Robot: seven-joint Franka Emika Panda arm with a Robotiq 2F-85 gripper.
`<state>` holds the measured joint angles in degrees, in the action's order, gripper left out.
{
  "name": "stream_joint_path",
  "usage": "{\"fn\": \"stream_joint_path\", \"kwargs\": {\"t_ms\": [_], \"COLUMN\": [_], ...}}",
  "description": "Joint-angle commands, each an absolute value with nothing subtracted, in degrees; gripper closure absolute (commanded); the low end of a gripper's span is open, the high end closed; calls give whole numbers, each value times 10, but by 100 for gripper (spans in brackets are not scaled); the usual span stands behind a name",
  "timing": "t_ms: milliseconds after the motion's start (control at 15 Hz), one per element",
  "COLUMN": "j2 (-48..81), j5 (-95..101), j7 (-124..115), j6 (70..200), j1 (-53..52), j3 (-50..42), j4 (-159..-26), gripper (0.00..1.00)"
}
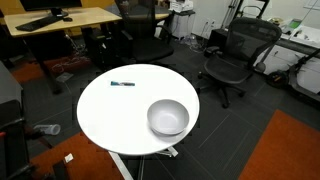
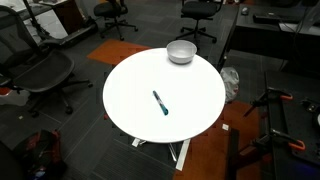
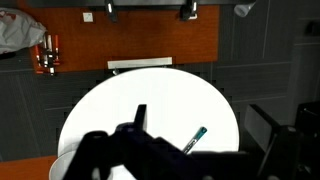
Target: Put the marker in the bowl
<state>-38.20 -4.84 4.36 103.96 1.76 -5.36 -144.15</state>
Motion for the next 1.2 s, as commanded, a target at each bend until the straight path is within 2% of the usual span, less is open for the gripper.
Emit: {"fn": "stream_joint_path", "kwargs": {"t_ms": [0,467,1133], "j2": [-367,-285,-141], "j5": [-59,-69,-70], "j7": [-73,-262,-366], "j6": [1123,1268,1402], "j1": [31,32,15], "j3": [0,57,79], "j4": [-1472,-1498,-1483], "gripper": [0,0,0]}}
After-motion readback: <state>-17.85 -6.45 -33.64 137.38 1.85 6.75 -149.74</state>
